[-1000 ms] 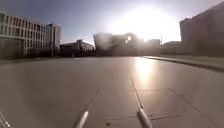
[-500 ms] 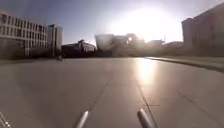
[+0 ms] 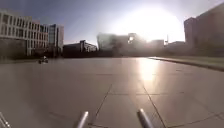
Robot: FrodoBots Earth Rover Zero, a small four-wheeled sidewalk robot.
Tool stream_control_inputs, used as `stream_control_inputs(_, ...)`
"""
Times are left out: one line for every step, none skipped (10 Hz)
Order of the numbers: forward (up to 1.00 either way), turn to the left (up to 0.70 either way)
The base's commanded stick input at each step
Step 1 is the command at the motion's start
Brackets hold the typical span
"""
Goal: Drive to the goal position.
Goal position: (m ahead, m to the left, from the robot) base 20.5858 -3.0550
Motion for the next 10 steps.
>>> stream_control_inputs(1.0, 0.0)
stream_control_inputs(1.0, -0.03)
stream_control_inputs(1.0, -0.27)
stream_control_inputs(1.0, -0.27)
stream_control_inputs(1.0, -0.27)
stream_control_inputs(1.0, -0.27)
stream_control_inputs(1.0, -0.27)
stream_control_inputs(1.0, -0.27)
stream_control_inputs(1.0, -0.27)
stream_control_inputs(1.0, -0.27)
